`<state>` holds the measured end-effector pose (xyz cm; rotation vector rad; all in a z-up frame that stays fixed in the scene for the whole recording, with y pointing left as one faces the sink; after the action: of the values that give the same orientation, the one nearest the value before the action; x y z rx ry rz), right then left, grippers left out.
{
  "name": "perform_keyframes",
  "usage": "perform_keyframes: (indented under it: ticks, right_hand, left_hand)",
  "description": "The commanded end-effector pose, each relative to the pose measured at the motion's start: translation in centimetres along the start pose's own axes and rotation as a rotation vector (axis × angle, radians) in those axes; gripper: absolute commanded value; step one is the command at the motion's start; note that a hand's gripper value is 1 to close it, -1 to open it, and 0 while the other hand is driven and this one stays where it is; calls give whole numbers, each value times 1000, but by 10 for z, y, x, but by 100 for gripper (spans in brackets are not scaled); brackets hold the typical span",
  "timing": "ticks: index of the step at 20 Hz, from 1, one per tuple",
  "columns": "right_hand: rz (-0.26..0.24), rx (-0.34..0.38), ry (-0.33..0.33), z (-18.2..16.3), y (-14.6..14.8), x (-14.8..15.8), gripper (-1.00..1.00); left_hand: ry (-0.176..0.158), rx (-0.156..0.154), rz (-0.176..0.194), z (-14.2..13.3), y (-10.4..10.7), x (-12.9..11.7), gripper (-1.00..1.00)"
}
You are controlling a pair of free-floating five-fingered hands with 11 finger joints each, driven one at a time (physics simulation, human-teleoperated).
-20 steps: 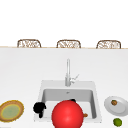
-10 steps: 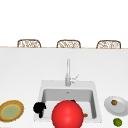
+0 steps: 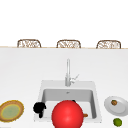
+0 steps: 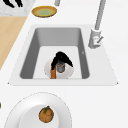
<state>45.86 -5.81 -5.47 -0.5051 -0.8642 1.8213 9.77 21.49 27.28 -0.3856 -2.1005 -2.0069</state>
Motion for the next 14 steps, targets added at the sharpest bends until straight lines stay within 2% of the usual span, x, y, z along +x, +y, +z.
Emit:
perform_keyframes:
  ticks: [1, 2, 3, 6, 11, 14]
  right_hand:
    - [10, 25, -23, -10, 8, -6, -100]
    - [0, 45, -23, -12, 7, -5, 100]
    - [9, 58, -31, -12, 5, -5, 100]
    - [-24, 85, -36, -13, 3, -6, 100]
    - [-48, 42, -11, -8, -3, -4, 100]
    - [-64, 32, 3, 2, -19, -4, 100]
  left_hand:
    - [0, 0, 0, 0, 0, 0, 0]
    - [0, 0, 0, 0, 0, 0, 0]
    - [0, 0, 0, 0, 0, 0, 0]
    - [0, 0, 0, 0, 0, 0, 0]
    - [0, 0, 0, 0, 0, 0, 0]
    - [0, 0, 0, 0, 0, 0, 0]
